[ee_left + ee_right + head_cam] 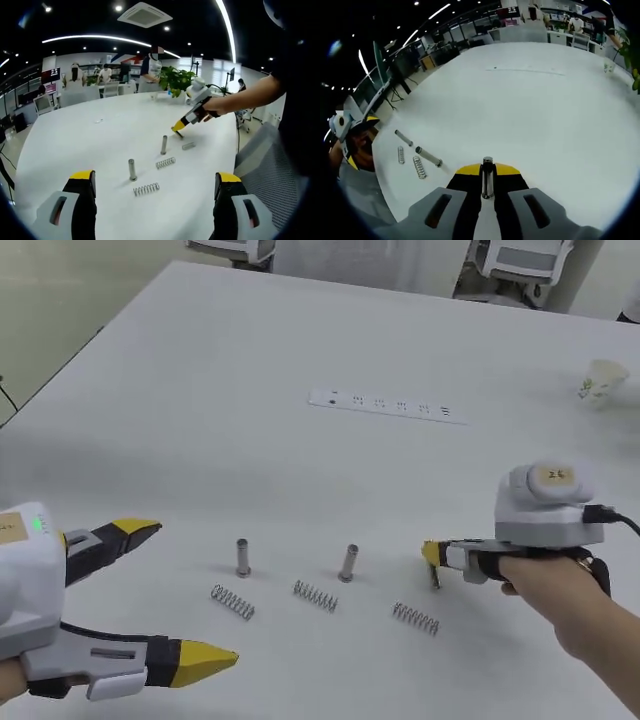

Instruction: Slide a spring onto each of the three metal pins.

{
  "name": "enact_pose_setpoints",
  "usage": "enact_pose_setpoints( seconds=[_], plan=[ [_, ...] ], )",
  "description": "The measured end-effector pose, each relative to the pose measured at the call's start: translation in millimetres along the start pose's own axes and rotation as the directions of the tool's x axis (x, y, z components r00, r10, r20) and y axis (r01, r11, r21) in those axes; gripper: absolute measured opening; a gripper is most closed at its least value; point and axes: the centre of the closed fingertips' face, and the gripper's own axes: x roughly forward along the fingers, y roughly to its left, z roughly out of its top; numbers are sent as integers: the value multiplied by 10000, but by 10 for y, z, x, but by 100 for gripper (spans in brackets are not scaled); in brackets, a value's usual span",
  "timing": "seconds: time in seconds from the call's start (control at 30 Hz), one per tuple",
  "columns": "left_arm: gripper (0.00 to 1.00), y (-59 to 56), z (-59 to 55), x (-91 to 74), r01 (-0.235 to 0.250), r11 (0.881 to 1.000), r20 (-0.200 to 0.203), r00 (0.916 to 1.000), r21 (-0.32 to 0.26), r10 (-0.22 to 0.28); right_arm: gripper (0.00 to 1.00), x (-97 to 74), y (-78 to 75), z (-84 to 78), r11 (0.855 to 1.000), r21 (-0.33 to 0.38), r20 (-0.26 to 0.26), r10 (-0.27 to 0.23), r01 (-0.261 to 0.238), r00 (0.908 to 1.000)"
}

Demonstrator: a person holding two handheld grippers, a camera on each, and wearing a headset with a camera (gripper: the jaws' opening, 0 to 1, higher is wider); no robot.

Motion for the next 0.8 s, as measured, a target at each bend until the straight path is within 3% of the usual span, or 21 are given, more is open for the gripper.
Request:
enact_pose_setpoints(
  seconds=[0.2,0.57,0.8],
  plan=[
    [97,-28,-2,25,101,9999,-27,9999,44,-101,5,-60,2,36,9978,-647,307,-99,118,9995],
    [97,-19,26,24,91,9999,5,10000,91,-91,5,-94,13,66,9968,-786,514,-123,164,9986],
    [97,-19,13,16,90,9999,-25,10000,70,-90,5,-149,59,39,9880,-1524,578,-176,263,9982]
  ],
)
